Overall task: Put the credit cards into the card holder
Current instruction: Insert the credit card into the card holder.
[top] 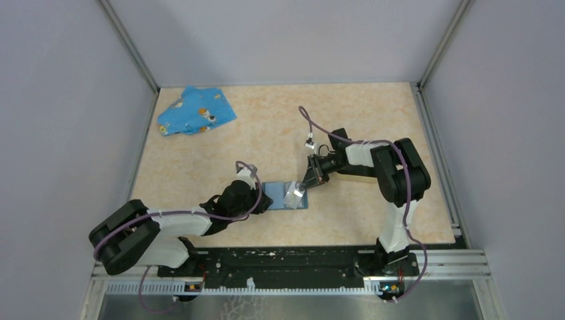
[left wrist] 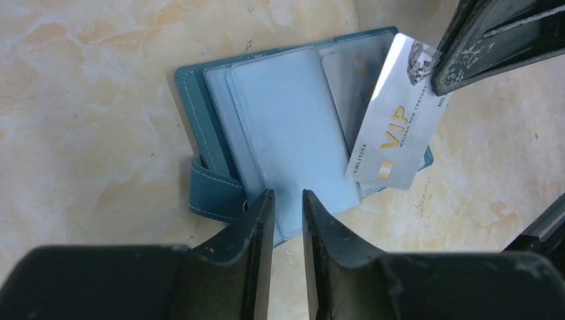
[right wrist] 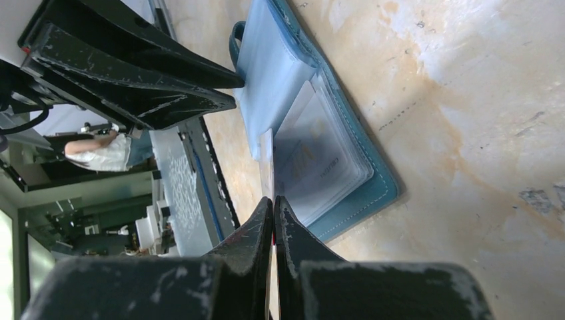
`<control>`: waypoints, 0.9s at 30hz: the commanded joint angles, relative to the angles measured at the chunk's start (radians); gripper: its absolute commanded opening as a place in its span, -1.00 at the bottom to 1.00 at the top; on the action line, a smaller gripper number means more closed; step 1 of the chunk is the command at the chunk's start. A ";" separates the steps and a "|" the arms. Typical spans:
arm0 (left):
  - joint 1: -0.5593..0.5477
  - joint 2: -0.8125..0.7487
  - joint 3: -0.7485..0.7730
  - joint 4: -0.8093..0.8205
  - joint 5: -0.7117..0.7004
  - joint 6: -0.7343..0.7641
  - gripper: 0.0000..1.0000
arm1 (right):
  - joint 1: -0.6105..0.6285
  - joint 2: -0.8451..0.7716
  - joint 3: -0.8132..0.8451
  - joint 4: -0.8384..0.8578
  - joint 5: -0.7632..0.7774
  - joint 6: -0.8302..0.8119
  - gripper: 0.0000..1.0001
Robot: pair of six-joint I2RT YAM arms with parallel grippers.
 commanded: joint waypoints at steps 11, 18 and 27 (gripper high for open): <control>-0.002 -0.020 0.058 -0.172 -0.036 0.064 -0.25 | 0.065 0.107 0.142 -0.037 0.006 0.038 -1.00; -0.002 -0.017 0.058 -0.185 -0.057 0.086 -0.13 | 0.110 0.196 0.278 -0.203 0.062 -0.006 -1.00; -0.002 -0.021 0.072 -0.221 -0.106 0.114 -0.16 | 0.133 0.256 0.368 -0.371 0.159 -0.059 -1.00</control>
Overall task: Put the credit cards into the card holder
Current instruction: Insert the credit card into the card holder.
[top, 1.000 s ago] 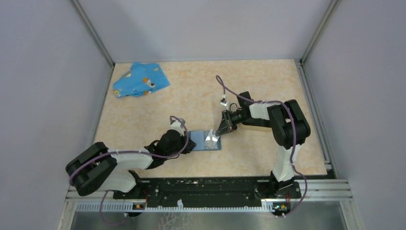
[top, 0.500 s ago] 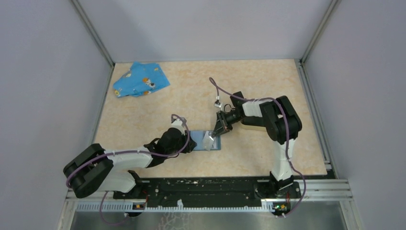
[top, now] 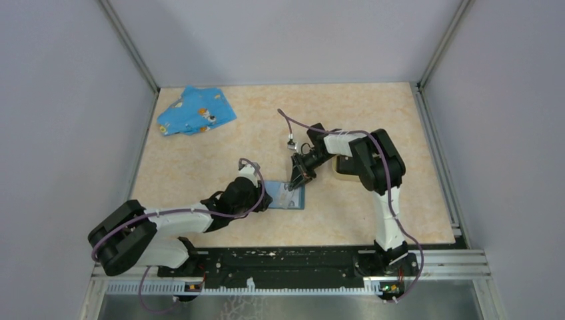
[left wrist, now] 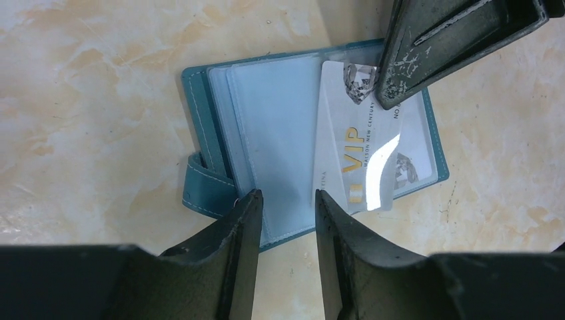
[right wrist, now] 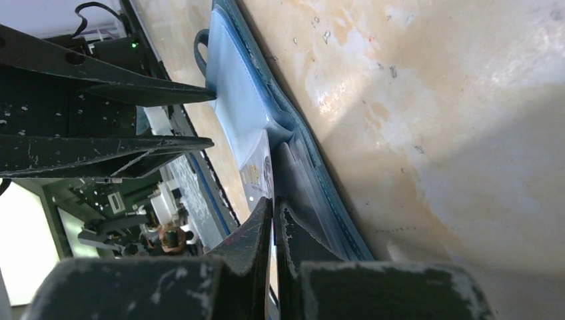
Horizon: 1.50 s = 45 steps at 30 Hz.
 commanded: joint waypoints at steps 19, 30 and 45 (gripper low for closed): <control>-0.002 0.028 0.021 -0.039 -0.014 0.081 -0.16 | 0.053 0.128 0.211 -0.179 0.076 -0.025 -0.90; -0.002 -0.087 0.045 -0.029 0.088 0.067 0.04 | 0.053 0.140 0.205 -0.129 0.017 0.004 -0.83; -0.004 0.157 0.149 0.164 0.385 -0.036 -0.27 | 0.052 0.150 0.214 -0.130 0.018 0.000 -0.80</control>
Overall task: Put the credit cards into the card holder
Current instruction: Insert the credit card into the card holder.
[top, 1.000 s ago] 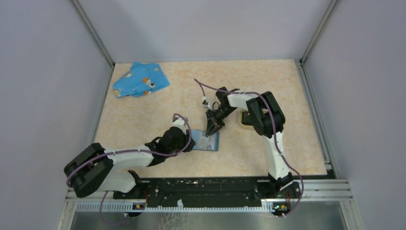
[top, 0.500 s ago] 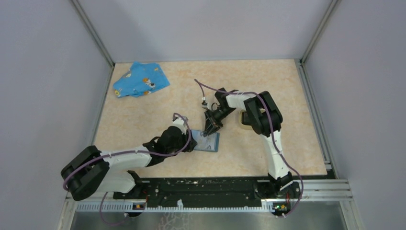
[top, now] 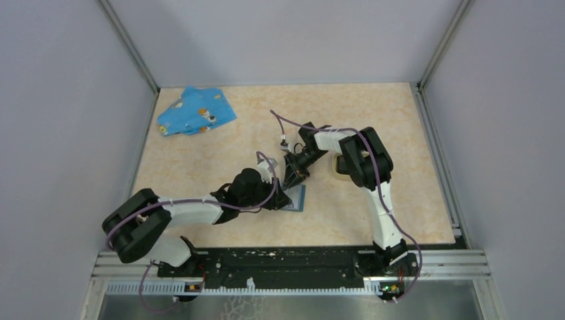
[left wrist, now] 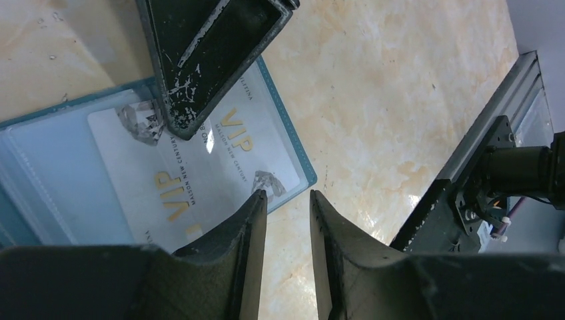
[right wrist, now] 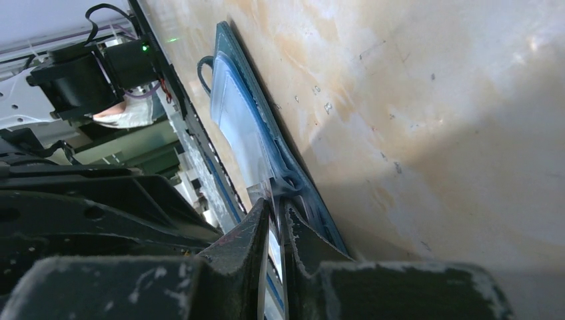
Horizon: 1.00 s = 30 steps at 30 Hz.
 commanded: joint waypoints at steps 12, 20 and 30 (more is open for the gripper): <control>-0.001 0.216 0.145 0.006 -0.026 -0.041 -0.24 | 0.014 0.020 0.032 0.020 0.035 -0.008 -0.78; -0.018 0.192 0.157 -0.126 -0.261 -0.020 -0.19 | 0.013 0.017 0.032 0.016 0.036 -0.013 -0.65; -0.018 0.162 0.140 -0.157 -0.330 -0.001 -0.11 | 0.012 -0.008 0.051 -0.007 0.039 -0.041 -0.33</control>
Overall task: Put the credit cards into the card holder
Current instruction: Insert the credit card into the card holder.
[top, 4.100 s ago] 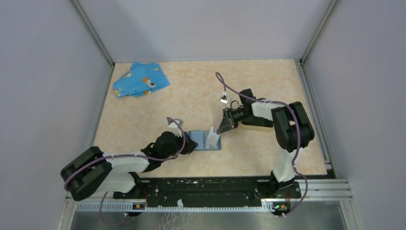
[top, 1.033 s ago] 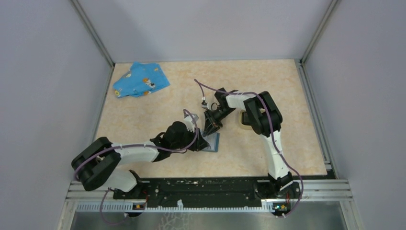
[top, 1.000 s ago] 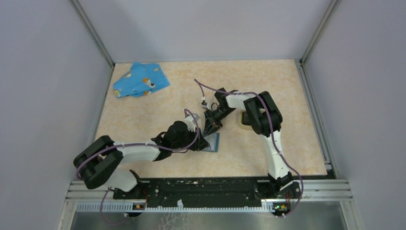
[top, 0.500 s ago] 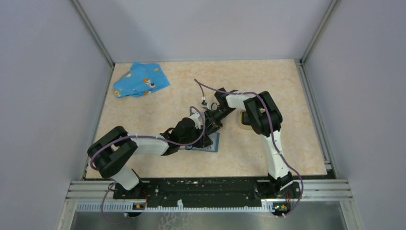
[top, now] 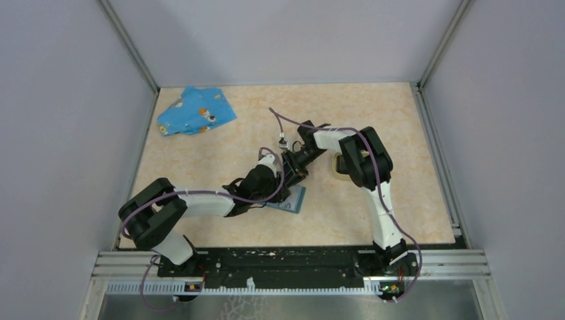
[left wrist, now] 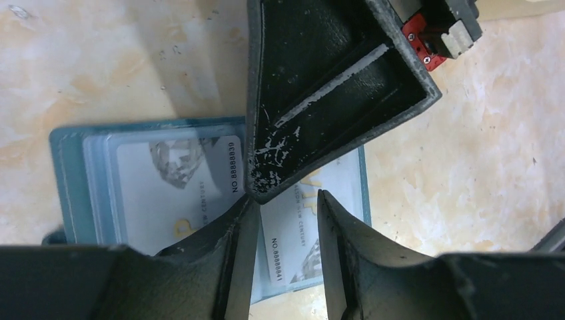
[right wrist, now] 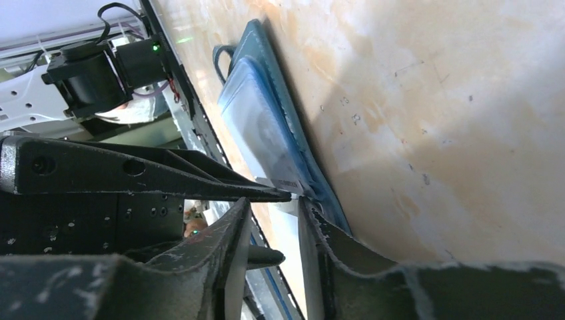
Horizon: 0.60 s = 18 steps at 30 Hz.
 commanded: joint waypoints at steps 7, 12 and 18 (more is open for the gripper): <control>0.000 -0.119 -0.060 0.032 0.030 0.095 -0.07 | -0.017 -0.097 0.031 -0.018 0.057 -0.108 -0.10; 0.000 -0.246 -0.124 0.114 0.136 0.140 0.01 | -0.045 -0.221 -0.010 -0.014 0.071 -0.162 -0.04; 0.000 -0.384 -0.207 0.108 0.080 0.191 0.22 | -0.083 -0.430 -0.117 0.020 0.094 -0.311 -0.03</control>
